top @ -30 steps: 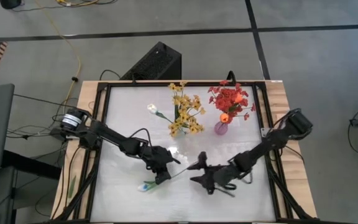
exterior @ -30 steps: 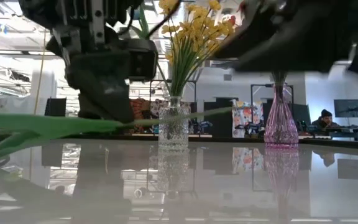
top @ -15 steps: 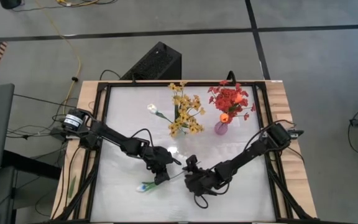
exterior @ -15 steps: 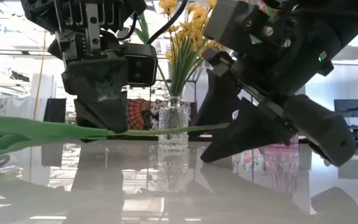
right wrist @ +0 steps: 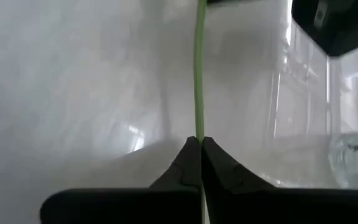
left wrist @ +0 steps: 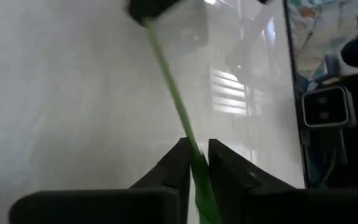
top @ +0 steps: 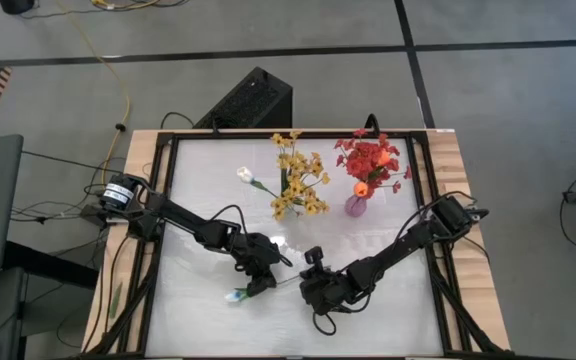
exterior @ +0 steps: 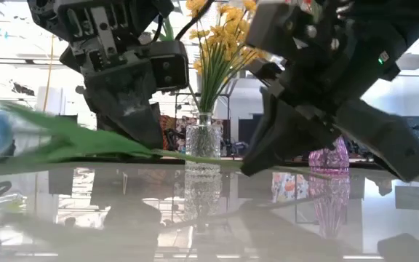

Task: Sort flowers into vase by color
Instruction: Put the white flower into the transparent flower vase

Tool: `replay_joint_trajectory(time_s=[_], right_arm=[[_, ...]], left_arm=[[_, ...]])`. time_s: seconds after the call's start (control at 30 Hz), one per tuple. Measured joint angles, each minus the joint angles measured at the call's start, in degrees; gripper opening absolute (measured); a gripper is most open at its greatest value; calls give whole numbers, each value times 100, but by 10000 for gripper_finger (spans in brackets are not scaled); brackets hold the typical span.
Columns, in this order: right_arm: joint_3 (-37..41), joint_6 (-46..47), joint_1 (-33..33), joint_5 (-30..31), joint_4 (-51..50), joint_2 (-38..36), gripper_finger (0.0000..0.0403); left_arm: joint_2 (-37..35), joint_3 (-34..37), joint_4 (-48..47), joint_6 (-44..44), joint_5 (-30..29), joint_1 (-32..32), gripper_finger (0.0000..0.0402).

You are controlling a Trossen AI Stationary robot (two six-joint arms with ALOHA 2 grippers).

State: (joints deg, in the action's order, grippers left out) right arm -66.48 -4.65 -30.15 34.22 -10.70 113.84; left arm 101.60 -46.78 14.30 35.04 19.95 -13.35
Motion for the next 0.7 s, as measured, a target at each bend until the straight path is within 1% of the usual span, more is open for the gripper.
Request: replay_joint_trajectory(time_s=[0.13, 0.23, 0.33, 0.4, 0.47, 0.53, 0.63, 0.7], right_arm=[[10, 422, -71, -103, -317, 0, 24], [33, 567, -137, -275, -457, 0, 21], [243, 572, -136, -592, -206, -127, 21], [536, 618, -101, -951, 117, -331, 21], [929, 689, -35, -1305, 543, -607, 21], [1351, 758, 1, -1618, 1103, -917, 21], [2056, 736, 54, -2109, 2236, -1445, 21], [2539, 613, 68, -2356, 3190, -1766, 21]], left_arm=[[0, 0, 44, -332, 102, 4, 75], [0, 0, 31, -766, 229, 53, 99], [-21, 0, -13, -1135, 243, 119, 118], [-116, 4, -30, -1183, 137, 176, 126], [-300, 4, -49, -1234, -202, 204, 127], [-560, 4, -134, -1547, -640, 203, 126], [-995, 4, -134, -2077, -1433, 139, 124], [-1214, 3, 125, -2413, -2087, 86, 123]])
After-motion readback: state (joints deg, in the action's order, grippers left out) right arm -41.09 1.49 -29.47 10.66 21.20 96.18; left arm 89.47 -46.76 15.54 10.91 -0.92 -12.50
